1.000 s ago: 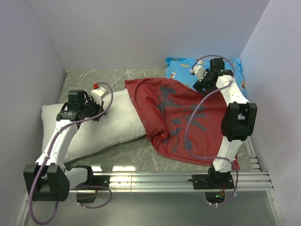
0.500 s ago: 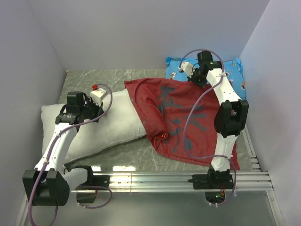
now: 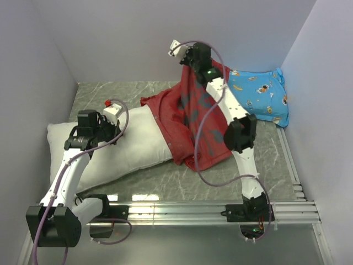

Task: Put the pillow into the pillowcase

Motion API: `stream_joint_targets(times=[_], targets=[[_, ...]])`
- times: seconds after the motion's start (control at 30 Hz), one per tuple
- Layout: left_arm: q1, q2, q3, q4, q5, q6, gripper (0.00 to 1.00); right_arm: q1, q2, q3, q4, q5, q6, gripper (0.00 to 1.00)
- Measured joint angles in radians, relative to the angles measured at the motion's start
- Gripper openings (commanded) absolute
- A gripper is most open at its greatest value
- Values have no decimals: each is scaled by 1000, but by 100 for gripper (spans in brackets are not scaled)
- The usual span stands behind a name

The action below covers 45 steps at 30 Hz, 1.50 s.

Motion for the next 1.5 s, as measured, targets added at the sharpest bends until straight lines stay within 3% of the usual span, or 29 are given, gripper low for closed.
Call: stream_joint_targets(times=[0.03,0.07,0.1,0.17,0.27,0.33,0.43,0.53,0.7,0.8,0.83,0.87,1.03,1.13,1.4,1.5], targets=[[0,0,0,2,-3,-13,0,3,60,25,89,11,-14,19],[0,0,-1,5,-7,-27,0,5,98,29,152,19,-24,51],[0,0,-3,8,-8,-37,0,6,136,18,227,25,-40,63],[0,0,-6,15,-13,-61,0,6,169,-52,335,49,-79,80],[0,0,-6,19,-18,-82,0,3,162,-158,379,111,-97,86],[0,0,-6,22,-18,-89,0,-2,116,-230,349,151,-64,87],[0,0,-4,20,-13,-87,0,-24,-57,-389,174,161,36,87],[-3,1,14,-3,-6,-65,0,-55,-357,-565,-58,103,165,85],[-39,0,31,-33,-6,1,1,-82,-833,-746,-340,-104,407,69],[-53,-10,31,-47,2,43,34,-55,-1045,-915,-430,-286,567,61],[-54,-19,31,-54,10,58,43,-36,-1090,-963,-444,-336,623,59],[-54,-35,31,-61,18,69,45,-7,-1121,-1012,-441,-370,683,54],[-69,-130,50,-97,57,77,72,177,-1115,-1165,-397,-418,934,53],[-97,-190,60,-113,63,83,79,274,-1063,-1194,-376,-379,1018,58],[-339,-375,-66,-103,-85,150,87,442,-948,-1178,-306,-220,1102,61],[-383,-399,-122,-98,-144,176,88,468,-904,-1152,-294,-158,1108,59]])
